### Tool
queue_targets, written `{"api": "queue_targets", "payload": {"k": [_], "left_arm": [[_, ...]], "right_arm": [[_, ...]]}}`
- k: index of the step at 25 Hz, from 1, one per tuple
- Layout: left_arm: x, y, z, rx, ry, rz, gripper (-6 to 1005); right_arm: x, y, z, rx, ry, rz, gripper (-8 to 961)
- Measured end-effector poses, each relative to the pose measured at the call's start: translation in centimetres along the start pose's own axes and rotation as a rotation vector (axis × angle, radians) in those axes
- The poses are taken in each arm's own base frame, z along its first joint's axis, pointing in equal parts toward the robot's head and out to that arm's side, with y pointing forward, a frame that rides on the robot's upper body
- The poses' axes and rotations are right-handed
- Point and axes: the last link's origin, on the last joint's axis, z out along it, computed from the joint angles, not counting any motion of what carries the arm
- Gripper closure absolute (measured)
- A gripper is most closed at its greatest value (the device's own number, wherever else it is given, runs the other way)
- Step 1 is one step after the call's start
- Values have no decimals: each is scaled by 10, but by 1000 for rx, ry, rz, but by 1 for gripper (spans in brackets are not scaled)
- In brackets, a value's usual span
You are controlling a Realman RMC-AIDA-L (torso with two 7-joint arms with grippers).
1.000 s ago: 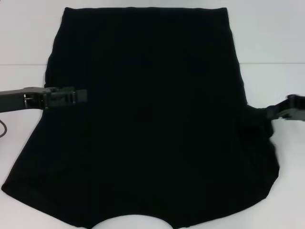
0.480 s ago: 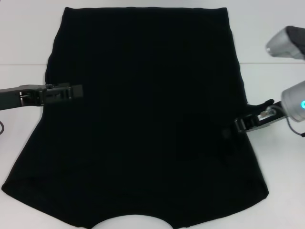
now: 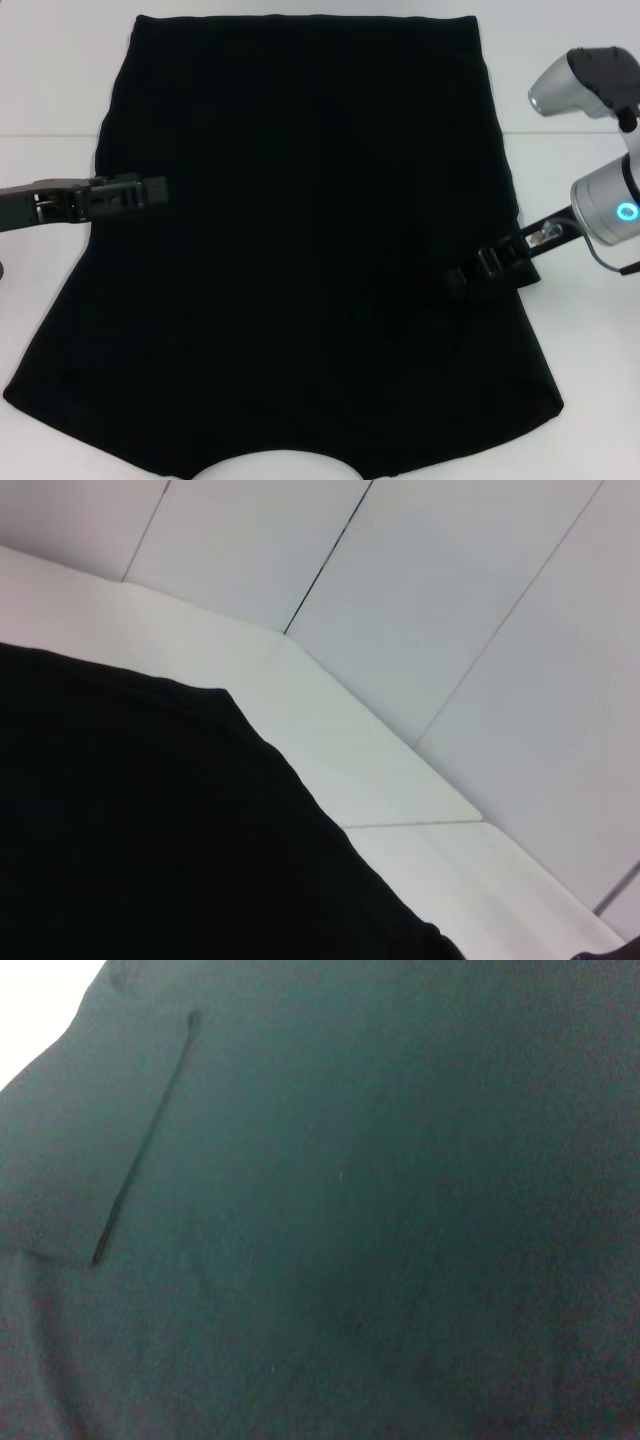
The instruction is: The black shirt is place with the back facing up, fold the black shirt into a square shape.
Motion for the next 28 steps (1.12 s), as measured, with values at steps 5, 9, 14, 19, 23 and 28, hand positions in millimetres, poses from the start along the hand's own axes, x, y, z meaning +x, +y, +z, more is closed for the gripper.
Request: {"api": "queue_targets", "payload": {"k": [5,9,14,19,23,28], "left_arm": [[1,0,-1,-3,16,-4,357],[0,1,-7,-12,11,-36,358],[-5,6,-30,-2,-128,-152,359],[-14,11,-63,43,-261,-319,359],[-27,4,-79,141,-342,-385,360],[-44,-6,-82,238,-393,-443,361]], "right_arm": [[-10,-2,-4,12,-68,9,669],[-16,-6,-11,-5,-127,69,506],[-17,-18,-31,-21,-155,198,424],[-17,-31,-49,-43,-221,290,341],[-14,-36,-55,-55,-247,320,326],[-12,-39,-56,-54,-248,330,328]]}}
